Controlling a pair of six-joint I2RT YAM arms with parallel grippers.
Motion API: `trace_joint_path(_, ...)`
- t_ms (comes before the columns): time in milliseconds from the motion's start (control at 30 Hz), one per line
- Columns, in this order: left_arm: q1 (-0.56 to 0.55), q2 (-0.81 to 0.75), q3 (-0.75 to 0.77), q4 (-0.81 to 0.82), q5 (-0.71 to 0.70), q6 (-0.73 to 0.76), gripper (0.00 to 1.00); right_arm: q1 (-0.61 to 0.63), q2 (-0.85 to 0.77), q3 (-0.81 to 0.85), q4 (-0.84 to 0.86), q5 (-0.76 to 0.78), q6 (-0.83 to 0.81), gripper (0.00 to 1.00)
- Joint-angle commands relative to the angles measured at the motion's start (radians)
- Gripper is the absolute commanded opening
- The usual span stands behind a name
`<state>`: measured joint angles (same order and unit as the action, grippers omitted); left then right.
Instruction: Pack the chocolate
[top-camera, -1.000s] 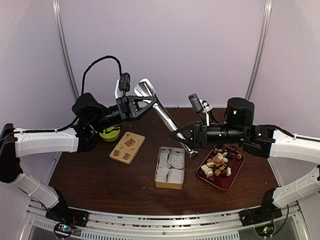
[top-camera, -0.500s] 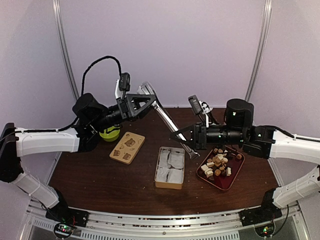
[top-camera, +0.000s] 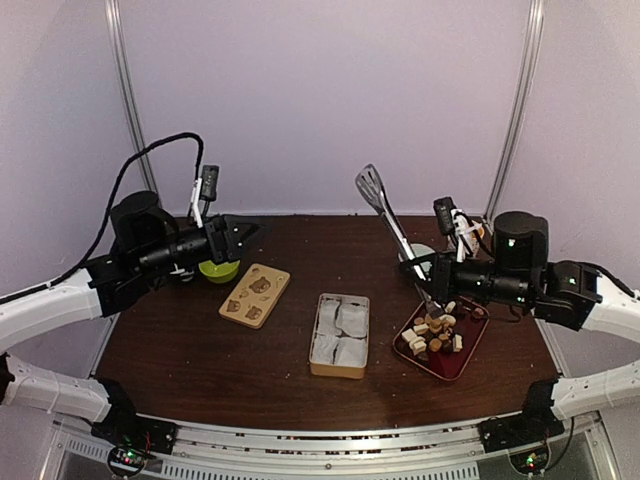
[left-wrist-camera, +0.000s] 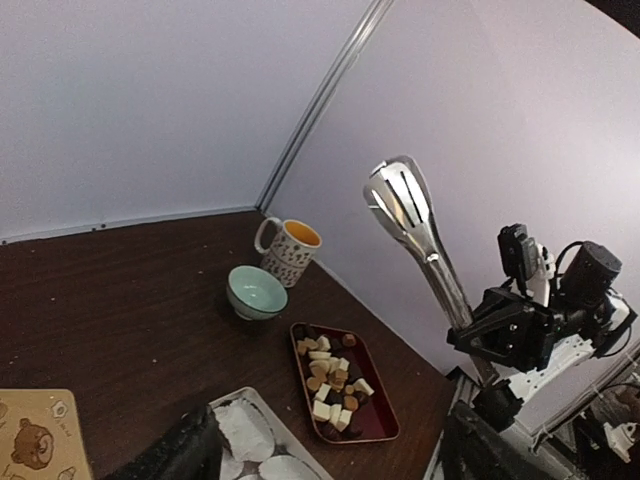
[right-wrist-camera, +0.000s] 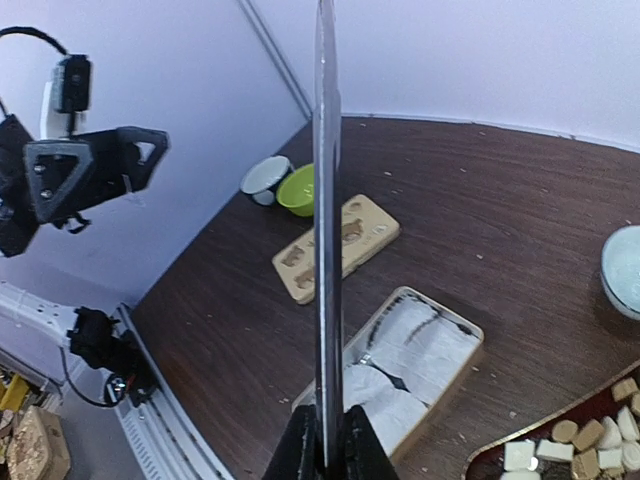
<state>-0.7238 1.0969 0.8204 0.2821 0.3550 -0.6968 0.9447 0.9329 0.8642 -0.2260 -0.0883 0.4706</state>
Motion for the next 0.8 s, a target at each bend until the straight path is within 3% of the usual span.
trace_joint_path(0, 0.006, -0.079, 0.047, -0.336, -0.201, 0.284, 0.78, -0.002, -0.054, -0.029, -0.245, 0.244, -0.016, 0.0)
trace_joint_path(133, 0.007, -0.111, 0.045, -0.42, -0.351, 0.413, 0.78, -0.004, -0.078, -0.025, -0.404, 0.254, 0.014, 0.03)
trace_joint_path(300, 0.007, -0.155, -0.081, -0.292, -0.534, 0.536, 0.78, -0.004, -0.09, -0.046, -0.541, 0.285, 0.099, 0.05)
trace_joint_path(533, 0.007, -0.158, -0.173, -0.14, -0.534, 0.599, 0.78, -0.003, -0.137, -0.099, -0.609, 0.293, 0.178, 0.2)
trace_joint_path(767, 0.007, -0.159, -0.238, -0.064, -0.568, 0.649, 0.78, -0.004, -0.166, -0.133, -0.655, 0.309, 0.251, 0.23)
